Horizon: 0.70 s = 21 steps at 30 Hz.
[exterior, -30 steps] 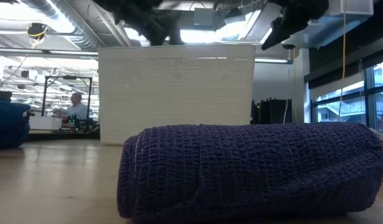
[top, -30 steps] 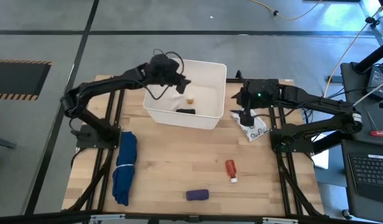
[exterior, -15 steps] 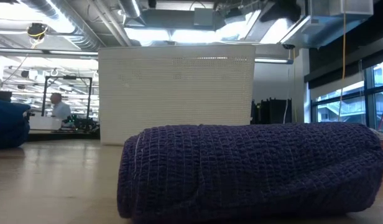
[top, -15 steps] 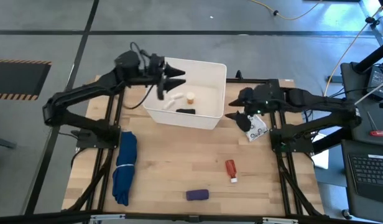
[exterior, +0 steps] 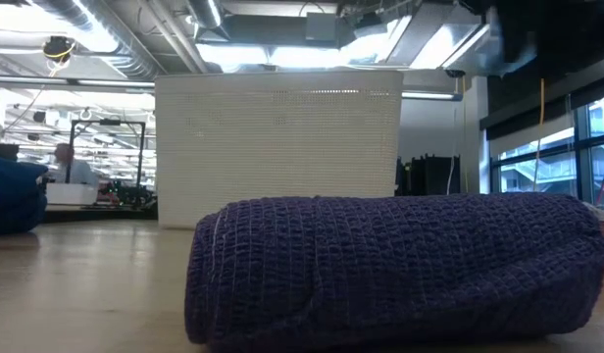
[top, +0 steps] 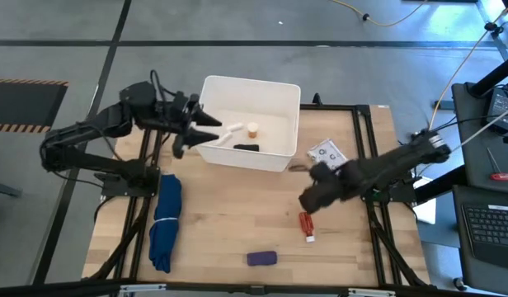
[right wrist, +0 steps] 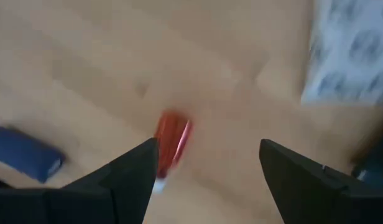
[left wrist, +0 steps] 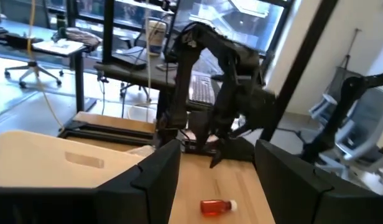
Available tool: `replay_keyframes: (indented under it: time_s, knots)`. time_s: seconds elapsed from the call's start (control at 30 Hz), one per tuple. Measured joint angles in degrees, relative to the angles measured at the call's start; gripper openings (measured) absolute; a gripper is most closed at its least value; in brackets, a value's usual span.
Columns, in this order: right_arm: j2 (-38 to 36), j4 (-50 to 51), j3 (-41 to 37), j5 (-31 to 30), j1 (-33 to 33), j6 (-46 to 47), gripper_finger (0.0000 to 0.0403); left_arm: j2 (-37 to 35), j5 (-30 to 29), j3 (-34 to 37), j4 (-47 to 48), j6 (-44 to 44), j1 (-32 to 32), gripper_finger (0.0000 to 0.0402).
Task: Pick & place medical supplies in basket/bin
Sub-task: Put the orange medicine bottle into the white bin
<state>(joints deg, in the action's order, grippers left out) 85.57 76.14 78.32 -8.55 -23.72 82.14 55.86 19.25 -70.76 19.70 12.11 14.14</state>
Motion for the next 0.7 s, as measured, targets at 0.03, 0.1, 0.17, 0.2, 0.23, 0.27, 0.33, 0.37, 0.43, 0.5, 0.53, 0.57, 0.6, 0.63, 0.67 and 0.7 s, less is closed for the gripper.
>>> replay_keyframes:
  time_s: [0.03,0.1,0.17,0.2,0.23,0.27,0.33,0.37,0.43,0.5,0.53,0.57,0.6,0.63,0.67,0.7]
  knots:
    - [1.42,-0.28,0.00,1.56,-1.26,2.44,0.0279,-0.51,-0.03,0.00,0.71,-0.63,-0.37,0.0200]
    - [4.31,-2.38,0.02,4.62,-3.65,5.16,0.0279,-1.24,-0.03,0.00,2.01,-2.04,-0.83,0.0200]
    - [7.10,-6.41,0.02,7.03,-5.84,5.54,0.0279,-1.80,-0.14,0.00,3.08,-3.05,-1.30,0.0200]
    - [8.35,-8.63,0.02,7.70,-6.82,5.63,0.0279,-1.90,-0.11,0.00,3.46,-3.26,-1.42,0.0200]
    - [9.57,-10.83,0.02,8.17,-7.63,5.63,0.0279,-1.96,-0.12,0.00,3.82,-3.32,-1.59,0.0200]
    - [10.83,-12.80,0.02,8.46,-8.25,5.73,0.0279,-2.02,-0.14,0.00,4.52,-3.33,-1.74,0.0200]
    - [13.19,-15.24,0.02,8.56,-8.83,7.66,0.0279,-2.03,-0.11,0.00,5.35,-3.38,-1.90,0.0200]
    - [14.29,-15.41,0.02,8.45,-8.92,9.55,0.0279,-2.06,-0.12,0.00,5.84,-3.38,-1.99,0.0200]
    - [16.16,-14.95,0.02,8.51,-8.96,13.71,0.0279,-2.09,-0.12,0.00,7.26,-3.46,-2.11,0.0200]
    - [17.73,-15.11,0.02,10.00,-8.94,15.30,0.0279,-2.08,-0.14,0.00,8.68,-3.47,-2.11,0.0200]
    - [18.34,-15.39,0.02,11.68,-8.94,15.45,0.0279,-2.08,-0.13,0.00,9.24,-3.46,-2.11,0.0200]
    - [18.86,-15.77,0.02,13.51,-8.94,15.53,0.0279,-2.08,-0.14,0.00,9.91,-3.46,-2.11,0.0200]
    - [19.38,-15.95,0.02,15.10,-8.96,15.57,0.0279,-2.08,-0.14,0.00,10.74,-3.49,-2.11,0.0200]
    - [19.98,-15.89,0.02,16.17,-8.96,15.90,0.0279,-2.05,-0.16,0.02,11.40,-3.51,-2.11,0.0200]
    - [20.50,-15.66,0.02,16.68,-8.98,16.74,0.0279,-2.03,-0.18,0.02,11.68,-3.51,-2.11,0.0200]
    - [20.94,-15.45,0.02,16.73,-8.96,17.85,0.0279,-2.03,-0.20,0.02,11.88,-3.51,-2.11,0.0200]
